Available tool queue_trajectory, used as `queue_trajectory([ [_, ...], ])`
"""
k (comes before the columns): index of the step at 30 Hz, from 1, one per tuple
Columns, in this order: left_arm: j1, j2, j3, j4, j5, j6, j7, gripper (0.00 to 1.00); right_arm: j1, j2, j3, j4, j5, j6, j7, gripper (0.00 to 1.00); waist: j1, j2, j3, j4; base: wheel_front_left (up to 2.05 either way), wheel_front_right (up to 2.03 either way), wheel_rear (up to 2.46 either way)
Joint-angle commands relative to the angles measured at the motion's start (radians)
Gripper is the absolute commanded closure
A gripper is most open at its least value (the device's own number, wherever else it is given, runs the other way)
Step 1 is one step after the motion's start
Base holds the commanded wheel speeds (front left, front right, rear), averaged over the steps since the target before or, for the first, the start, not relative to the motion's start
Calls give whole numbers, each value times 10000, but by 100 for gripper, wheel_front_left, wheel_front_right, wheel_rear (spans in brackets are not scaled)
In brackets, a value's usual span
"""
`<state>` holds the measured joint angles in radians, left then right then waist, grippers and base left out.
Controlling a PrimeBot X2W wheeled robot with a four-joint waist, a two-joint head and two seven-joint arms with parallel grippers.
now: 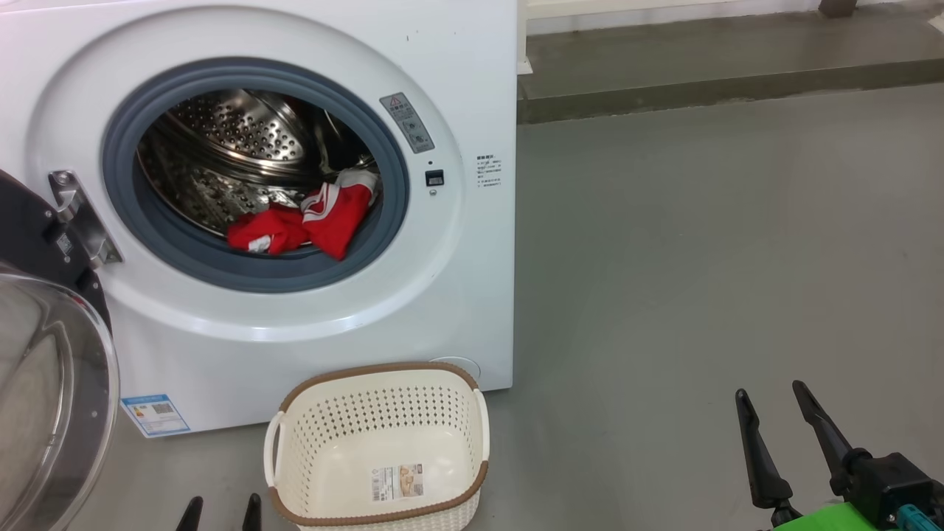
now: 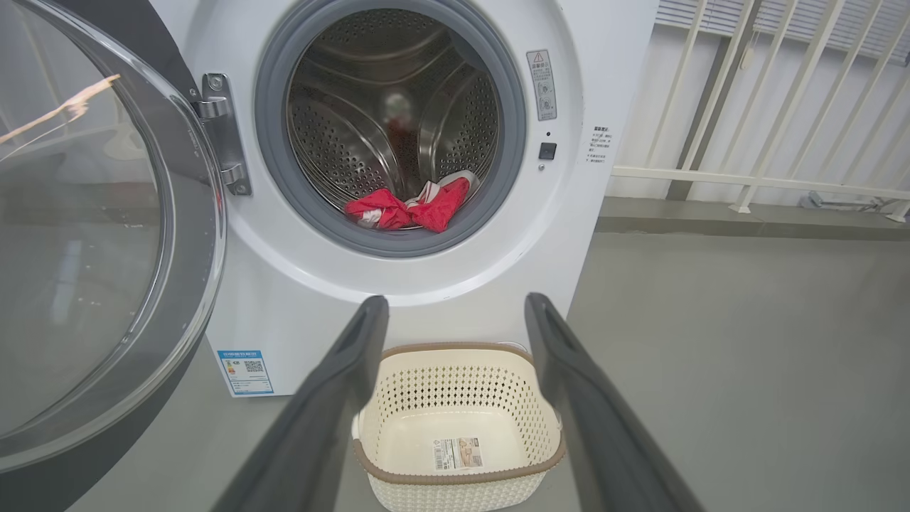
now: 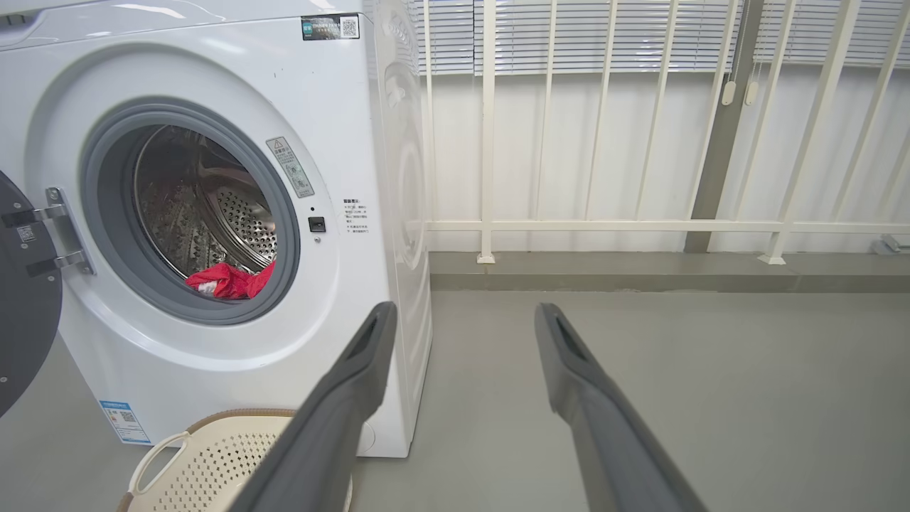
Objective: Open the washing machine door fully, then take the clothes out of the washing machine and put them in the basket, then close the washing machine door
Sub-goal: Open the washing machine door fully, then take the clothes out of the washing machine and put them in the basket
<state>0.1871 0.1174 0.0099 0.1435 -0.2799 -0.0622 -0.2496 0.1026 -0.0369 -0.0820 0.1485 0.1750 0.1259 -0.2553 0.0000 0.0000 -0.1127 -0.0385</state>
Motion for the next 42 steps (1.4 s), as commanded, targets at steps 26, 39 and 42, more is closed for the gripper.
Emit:
queue_trajectory([
  [26,-227,-62,727,-8,648,-80,-122,0,-29,-133,569,55,189,48,-65,0,0,0,-129,236,59,-59,0],
  [39,-276,-143,860,-210,582,-322,-122,0,-132,-133,558,124,255,48,-65,0,0,0,42,179,135,-134,0],
  [42,-271,-165,847,-171,597,-353,-122,0,-144,-133,578,136,270,48,-65,0,0,0,46,159,26,-26,0],
])
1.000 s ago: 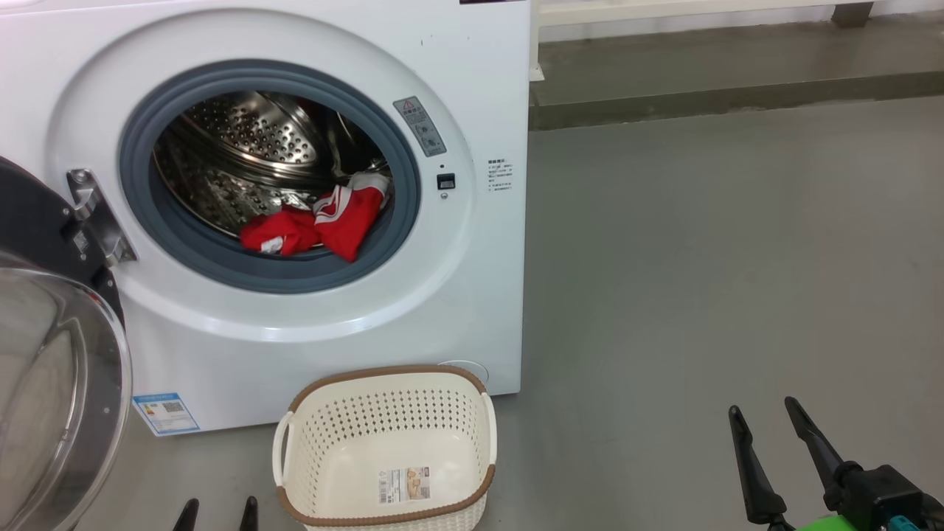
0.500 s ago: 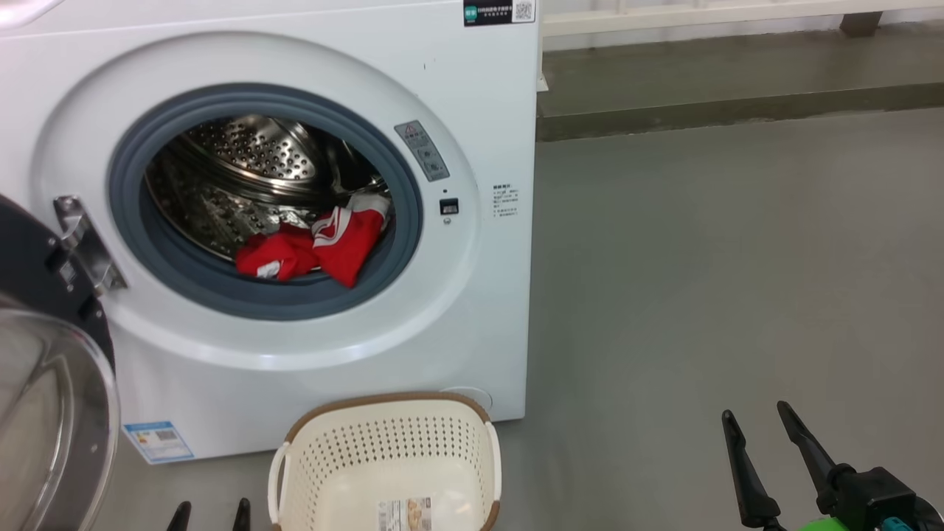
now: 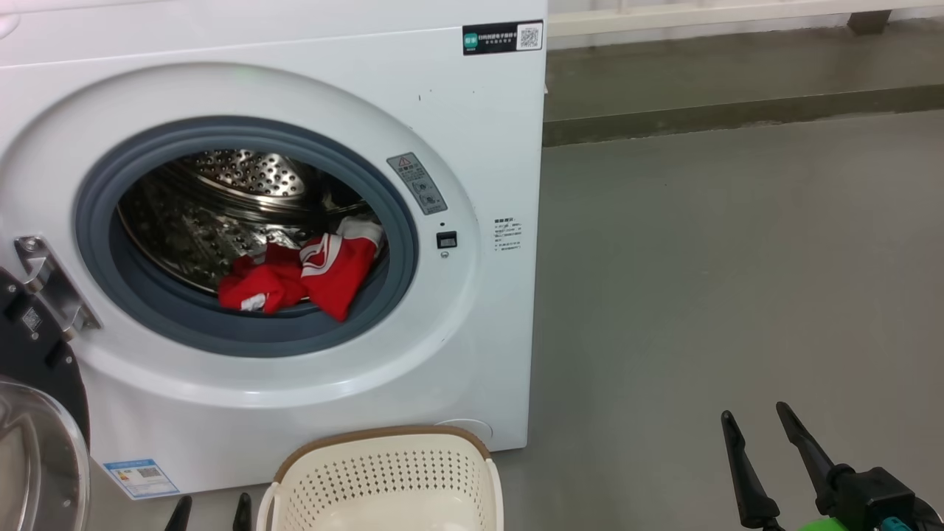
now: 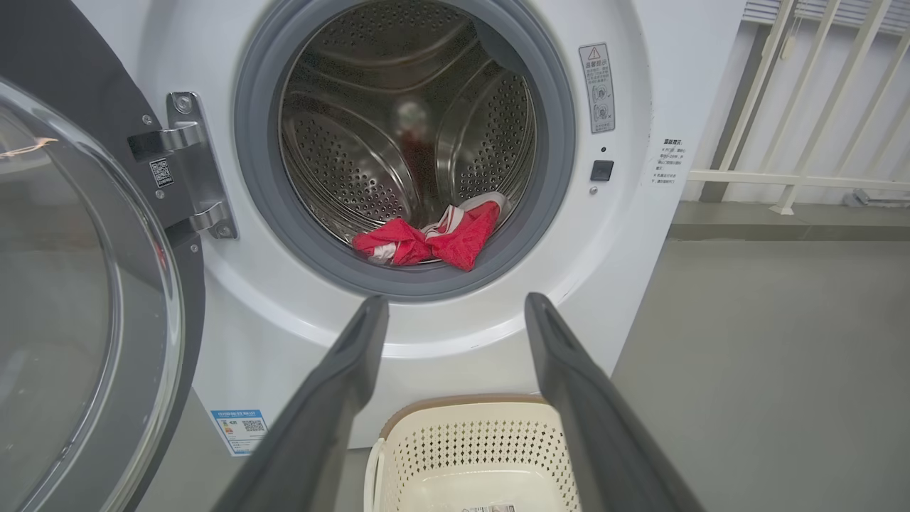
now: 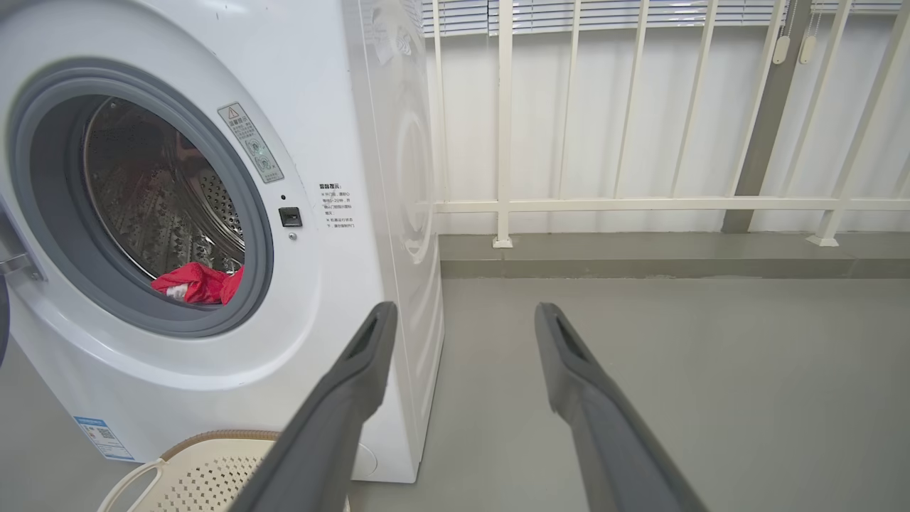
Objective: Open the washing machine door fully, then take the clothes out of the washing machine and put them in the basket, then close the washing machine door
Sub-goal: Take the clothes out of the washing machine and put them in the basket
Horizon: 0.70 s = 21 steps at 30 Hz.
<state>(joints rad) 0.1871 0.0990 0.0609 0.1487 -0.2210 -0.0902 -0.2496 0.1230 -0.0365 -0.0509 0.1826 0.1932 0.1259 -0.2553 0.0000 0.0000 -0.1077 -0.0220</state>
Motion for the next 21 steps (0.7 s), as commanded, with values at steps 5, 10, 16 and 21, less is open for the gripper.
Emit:
queue_trajectory([
  [5,-269,-24,343,-184,63,-73,-122,0,-358,-137,302,-204,114,48,-65,0,0,0,9,-22,2,-2,0],
  [10,-320,-100,351,-198,54,-51,-122,0,-358,-137,317,-207,157,48,-65,0,0,0,52,11,0,0,0],
  [16,-345,-181,370,-195,37,15,-122,0,-366,-137,415,-203,215,48,-65,0,0,0,111,67,0,0,0],
  [21,-434,-223,360,-206,64,76,-122,0,-404,-137,484,-208,213,48,-65,0,0,0,232,135,0,0,0],
])
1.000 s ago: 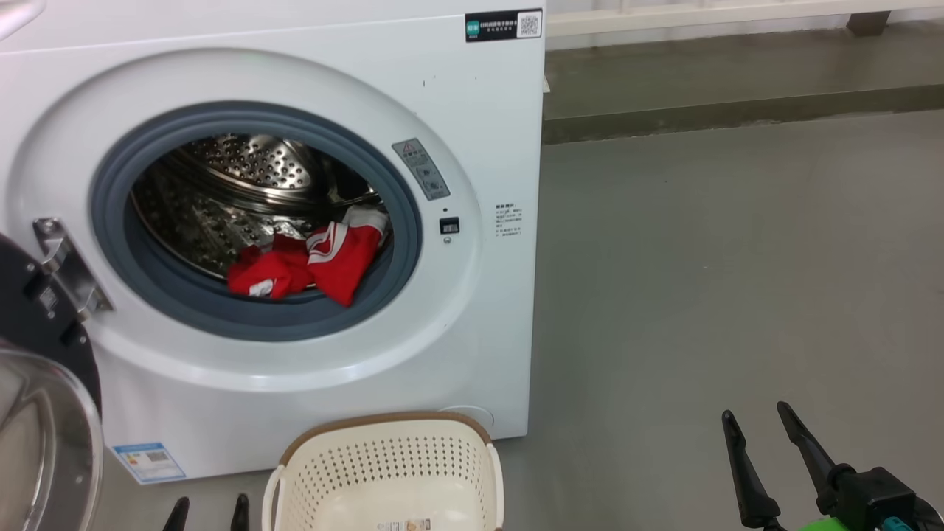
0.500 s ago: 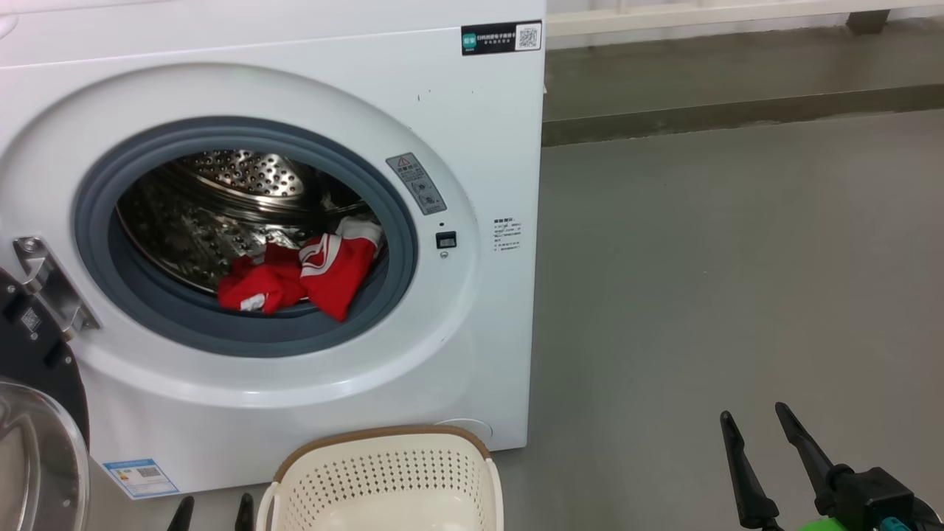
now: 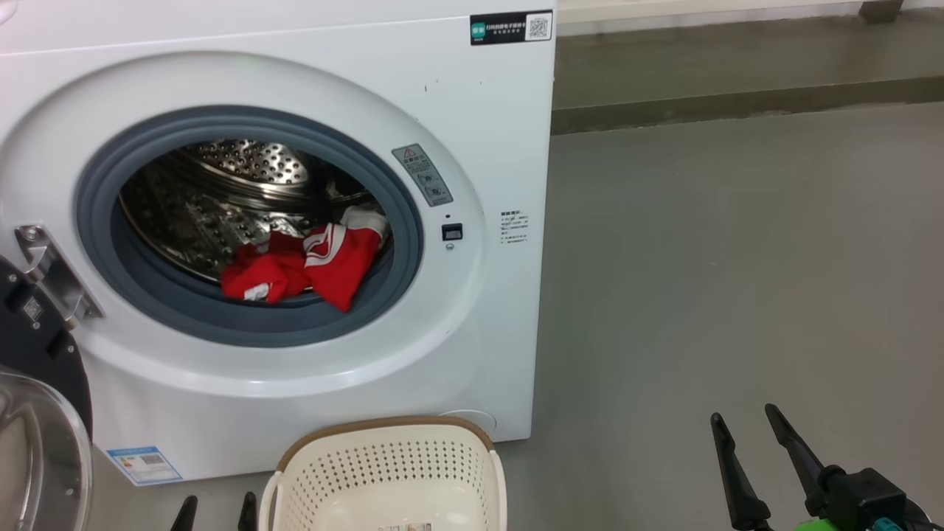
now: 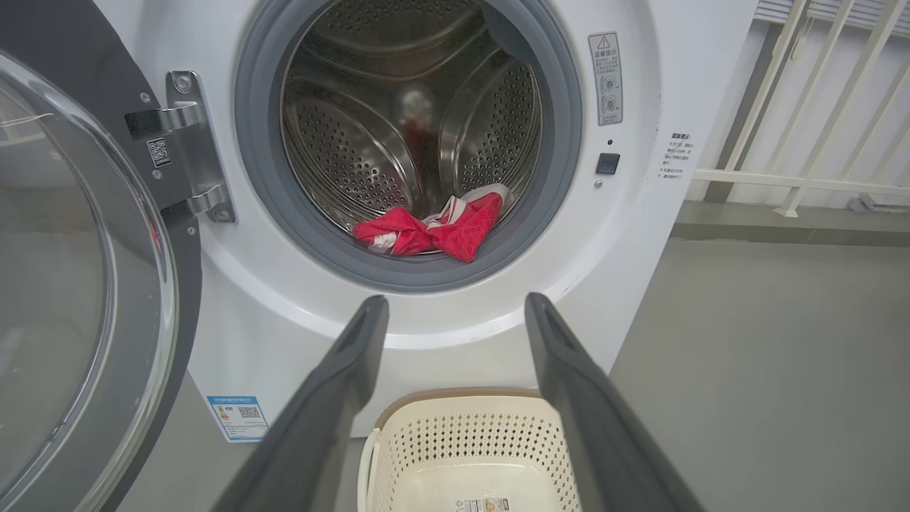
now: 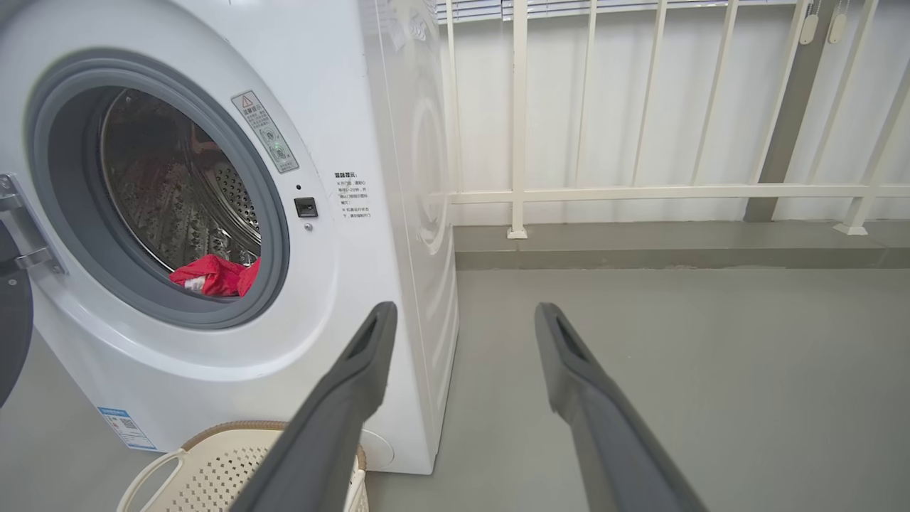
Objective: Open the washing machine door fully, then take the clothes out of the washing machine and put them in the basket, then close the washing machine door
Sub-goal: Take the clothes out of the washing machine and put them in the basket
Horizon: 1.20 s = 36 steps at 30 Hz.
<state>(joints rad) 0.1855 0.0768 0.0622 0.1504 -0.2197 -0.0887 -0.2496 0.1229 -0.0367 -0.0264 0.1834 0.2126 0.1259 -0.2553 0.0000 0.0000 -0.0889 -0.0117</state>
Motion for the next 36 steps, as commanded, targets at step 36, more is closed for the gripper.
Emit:
queue_trajectory([
  [36,-6166,535,252,3697,-246,274,-102,0,-1909,-360,595,-143,-185,48,-65,0,0,0,2227,46,0,0,0],
])
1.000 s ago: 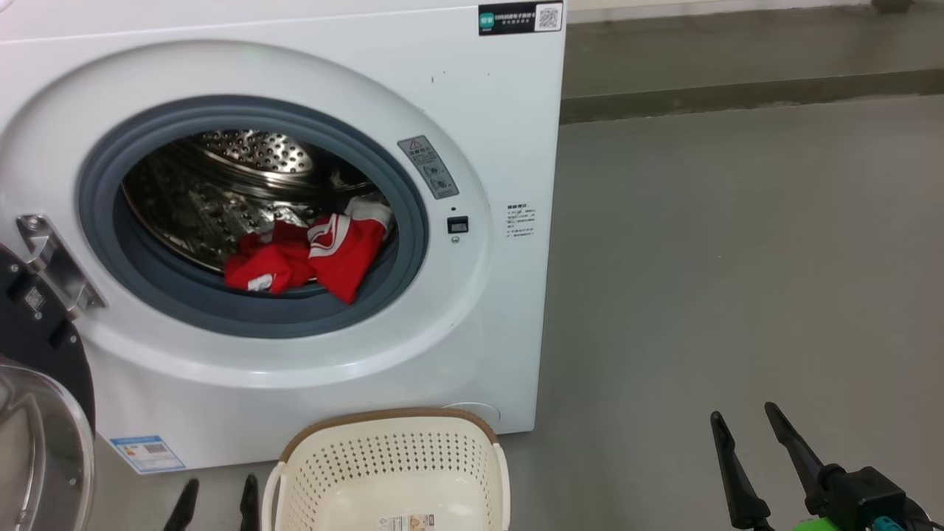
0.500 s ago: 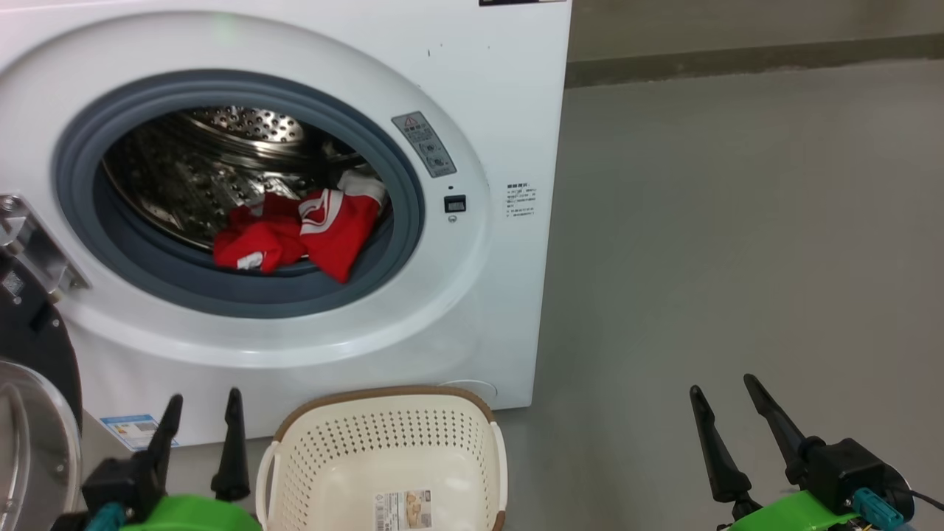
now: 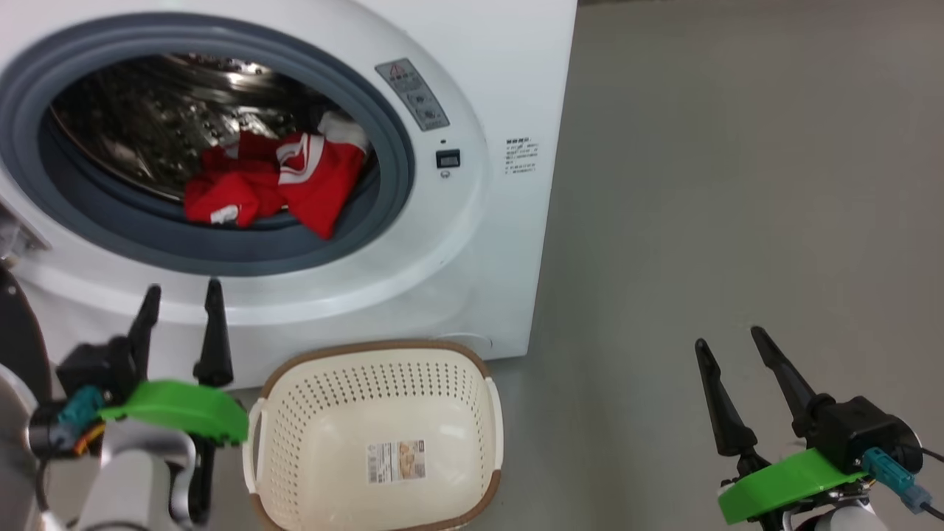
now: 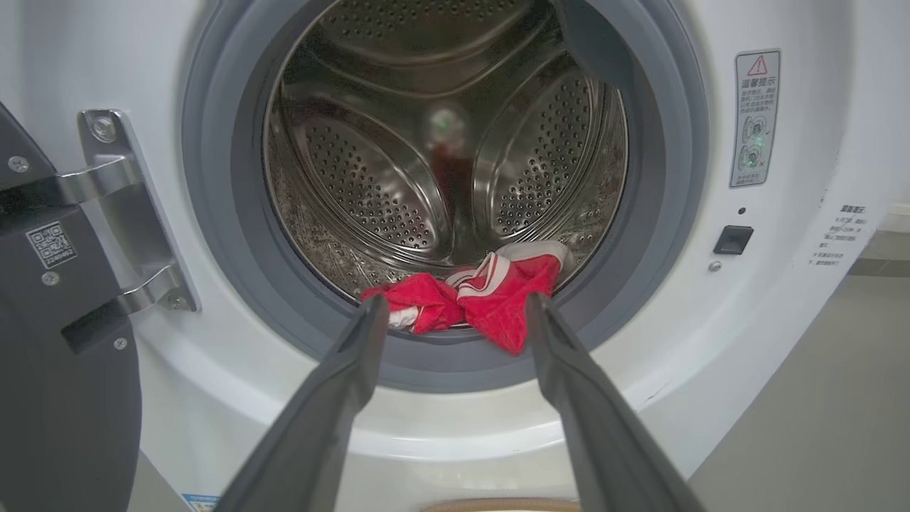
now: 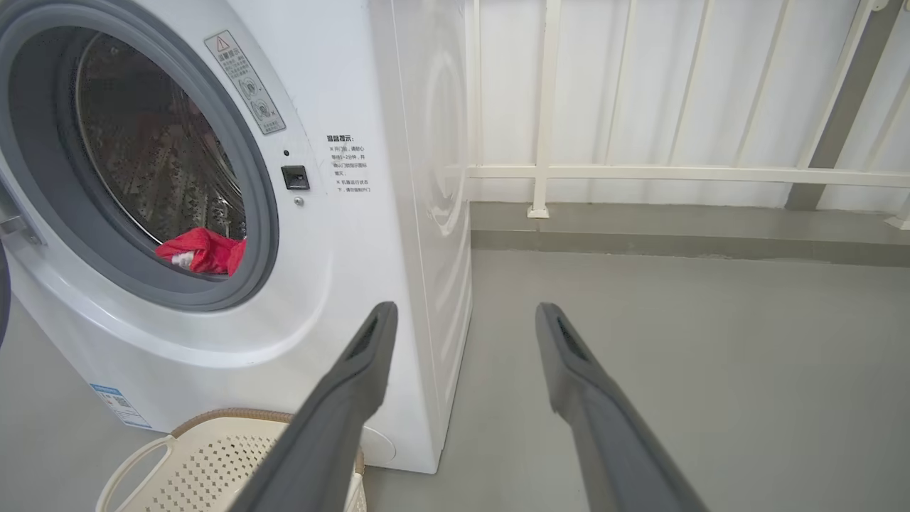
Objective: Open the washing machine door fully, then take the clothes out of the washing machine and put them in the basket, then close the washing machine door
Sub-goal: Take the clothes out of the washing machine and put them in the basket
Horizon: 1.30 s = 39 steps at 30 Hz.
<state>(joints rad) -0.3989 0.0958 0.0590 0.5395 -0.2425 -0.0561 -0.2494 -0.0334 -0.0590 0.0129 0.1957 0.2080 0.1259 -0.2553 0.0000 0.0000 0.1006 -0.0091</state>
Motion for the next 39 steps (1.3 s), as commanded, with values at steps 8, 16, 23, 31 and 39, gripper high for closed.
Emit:
queue_trajectory([
  [8,-1950,453,178,508,100,-208,-121,0,-704,-260,335,-364,-155,48,-65,0,0,0,1143,100,0,0,0],
  [16,-3608,530,183,1635,65,-405,-122,0,-1088,-388,442,-405,-123,48,-65,0,0,0,1929,70,0,0,0],
  [23,-5028,685,179,2809,14,-532,-123,0,-1442,-421,495,-489,-152,48,-65,0,0,0,2651,-62,0,0,0],
  [31,-6621,1040,135,4244,20,-587,-123,0,-1853,-455,535,-586,-209,48,-65,0,0,0,3547,-301,0,0,0],
  [39,-8011,1349,59,5953,-8,-327,252,0,-2147,-447,549,-700,-251,48,-65,0,0,0,4274,-561,0,0,0],
])
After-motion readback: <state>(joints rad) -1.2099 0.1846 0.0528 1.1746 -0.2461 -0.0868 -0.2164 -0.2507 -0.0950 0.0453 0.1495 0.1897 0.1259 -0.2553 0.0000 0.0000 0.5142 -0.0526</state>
